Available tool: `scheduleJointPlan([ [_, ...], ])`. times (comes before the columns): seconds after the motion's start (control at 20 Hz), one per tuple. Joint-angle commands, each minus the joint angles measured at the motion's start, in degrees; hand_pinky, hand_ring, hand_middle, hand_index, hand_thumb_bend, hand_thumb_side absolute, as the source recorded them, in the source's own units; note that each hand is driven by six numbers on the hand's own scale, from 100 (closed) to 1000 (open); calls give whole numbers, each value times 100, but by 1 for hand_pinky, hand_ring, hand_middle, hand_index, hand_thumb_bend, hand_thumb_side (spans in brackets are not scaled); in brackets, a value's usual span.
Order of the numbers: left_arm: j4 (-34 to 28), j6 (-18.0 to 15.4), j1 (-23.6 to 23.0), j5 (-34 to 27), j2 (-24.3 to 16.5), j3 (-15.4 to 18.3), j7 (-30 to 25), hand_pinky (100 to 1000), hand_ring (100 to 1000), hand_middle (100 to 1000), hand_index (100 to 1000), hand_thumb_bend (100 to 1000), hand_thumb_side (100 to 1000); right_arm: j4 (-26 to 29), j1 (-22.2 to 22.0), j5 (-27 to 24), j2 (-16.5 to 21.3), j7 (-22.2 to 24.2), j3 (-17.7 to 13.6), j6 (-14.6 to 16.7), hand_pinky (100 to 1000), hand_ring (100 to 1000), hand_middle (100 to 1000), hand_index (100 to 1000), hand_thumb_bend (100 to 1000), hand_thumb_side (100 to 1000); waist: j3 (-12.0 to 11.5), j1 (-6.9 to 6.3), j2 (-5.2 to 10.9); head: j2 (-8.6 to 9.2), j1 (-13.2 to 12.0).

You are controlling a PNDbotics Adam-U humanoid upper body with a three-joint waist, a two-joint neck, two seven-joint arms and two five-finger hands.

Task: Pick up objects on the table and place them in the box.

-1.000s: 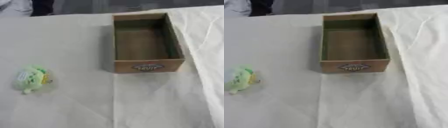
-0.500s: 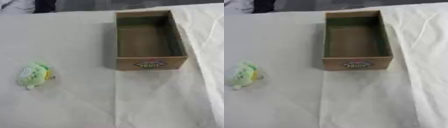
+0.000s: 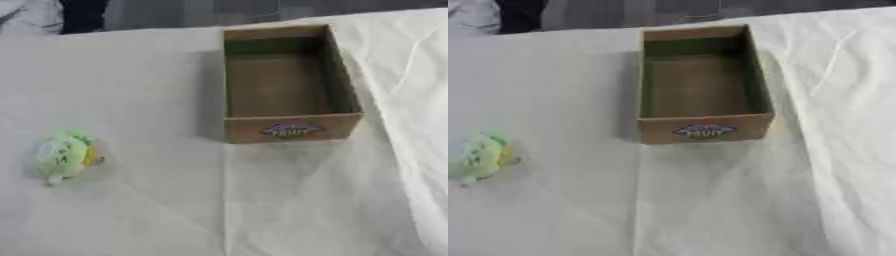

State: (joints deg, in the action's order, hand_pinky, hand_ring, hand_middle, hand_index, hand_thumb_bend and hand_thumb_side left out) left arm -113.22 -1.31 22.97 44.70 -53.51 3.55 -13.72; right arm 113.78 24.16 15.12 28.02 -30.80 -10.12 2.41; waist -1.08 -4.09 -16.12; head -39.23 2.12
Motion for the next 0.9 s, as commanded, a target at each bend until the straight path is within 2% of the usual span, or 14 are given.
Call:
scheduleJointPlan([
  [0.05,205,-168,242,142,-331,-117,-533,685,813,789,922,317,1000,81,43,-37,182,31,7,7,806,882,737,788,100,1000,10,21,121,6,-33],
  [0.1,339,-226,320,98,-347,-180,-616,685,811,784,929,349,1000,81,45,-40,182,35,10,10,806,882,737,788,100,1000,16,22,124,11,-43],
  [0.25,627,-370,483,-33,-372,-269,-734,685,811,784,929,349,1000,81,42,-45,182,36,9,10,806,882,737,788,100,1000,19,25,128,21,-52],
  [0.3,732,-418,532,-49,-397,-342,-820,696,826,792,946,450,1000,81,43,-48,180,40,15,10,806,881,735,788,100,1000,27,24,129,38,-70],
  [0.6,1390,-706,964,-78,-334,-787,-1388,706,838,821,974,465,1000,81,38,-64,171,69,41,8,806,881,734,788,100,1000,26,27,141,63,-120],
  [0.7,1534,-767,1027,-74,-294,-886,-1499,717,846,827,980,498,1000,81,42,-67,167,73,45,10,807,881,733,788,100,1000,33,28,136,78,-137],
  [0.9,1702,-934,1002,-36,-285,-1032,-1901,737,870,840,987,677,950,81,40,-70,166,69,46,13,807,881,733,788,100,1000,37,24,130,94,-155],
])
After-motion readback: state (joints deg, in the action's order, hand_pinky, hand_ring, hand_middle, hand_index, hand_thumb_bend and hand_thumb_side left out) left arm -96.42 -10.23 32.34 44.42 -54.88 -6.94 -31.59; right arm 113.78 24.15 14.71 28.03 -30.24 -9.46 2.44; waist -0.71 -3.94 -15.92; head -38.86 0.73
